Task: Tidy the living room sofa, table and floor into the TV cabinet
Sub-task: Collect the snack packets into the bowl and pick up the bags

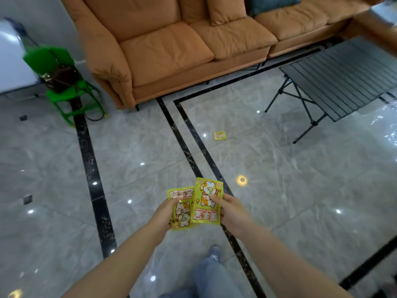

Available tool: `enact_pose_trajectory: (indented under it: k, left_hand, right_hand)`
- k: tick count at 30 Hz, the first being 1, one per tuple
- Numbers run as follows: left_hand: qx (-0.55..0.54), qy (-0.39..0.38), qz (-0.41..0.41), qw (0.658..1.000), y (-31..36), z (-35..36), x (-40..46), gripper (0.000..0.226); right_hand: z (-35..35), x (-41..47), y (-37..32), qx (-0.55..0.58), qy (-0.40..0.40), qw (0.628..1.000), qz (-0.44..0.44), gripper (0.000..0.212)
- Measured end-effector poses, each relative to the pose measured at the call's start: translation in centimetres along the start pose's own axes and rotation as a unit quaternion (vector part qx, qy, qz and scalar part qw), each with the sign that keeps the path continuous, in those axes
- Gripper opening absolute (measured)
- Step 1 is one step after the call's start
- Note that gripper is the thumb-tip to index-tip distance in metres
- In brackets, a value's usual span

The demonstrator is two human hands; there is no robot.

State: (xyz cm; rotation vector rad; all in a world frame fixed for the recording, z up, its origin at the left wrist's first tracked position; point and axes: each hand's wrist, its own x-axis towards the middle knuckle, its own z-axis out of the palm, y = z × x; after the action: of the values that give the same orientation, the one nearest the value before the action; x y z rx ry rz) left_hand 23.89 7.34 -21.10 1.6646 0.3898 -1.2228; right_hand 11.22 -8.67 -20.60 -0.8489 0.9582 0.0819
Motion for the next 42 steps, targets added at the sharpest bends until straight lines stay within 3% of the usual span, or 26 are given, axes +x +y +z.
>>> enact_pose_trajectory:
  k: [9,17,21,25,29,32,36,42]
  left_hand:
    - [-0.014,-0.035,0.005,0.999,3.4,4.1,-1.2,0.037]
    - [0.035,-0.118,0.043,0.991,5.9,4.3,0.2,0.033]
    - [0.08,-0.112,0.086,0.987,8.0,3.0,2.1,0.026]
    - [0.122,-0.097,0.107,0.982,11.8,0.4,4.9,0.019]
    - [0.126,-0.099,0.12,0.98,16.5,-1.6,7.1,0.019]
    - [0.108,-0.109,0.131,0.979,19.0,-1.9,7.7,0.021]
    - [0.096,-0.113,0.133,0.98,22.1,-1.7,8.9,0.022]
    - [0.079,-0.148,0.068,0.983,26.1,0.7,11.2,0.016]
  right_hand:
    - [-1.1,-1.0,-3.8,-0.01,0.024,1.0,0.001,0.029]
    - [1.2,0.0,-4.9,-0.047,0.023,0.998,-0.034,0.023]
    - [3.5,2.4,-6.0,-0.12,0.103,0.986,-0.058,0.027]
    - [6.5,5.0,-7.6,-0.155,0.229,0.956,-0.102,0.014]
    - [9.8,7.0,-10.2,-0.18,0.243,0.948,-0.102,0.026]
    - [11.5,8.2,-11.4,-0.158,0.217,0.96,-0.085,0.029]
    - [13.2,9.9,-12.7,-0.084,0.185,0.978,-0.042,0.016]
    - [12.8,12.6,-15.6,-0.05,0.228,0.972,-0.043,0.009]
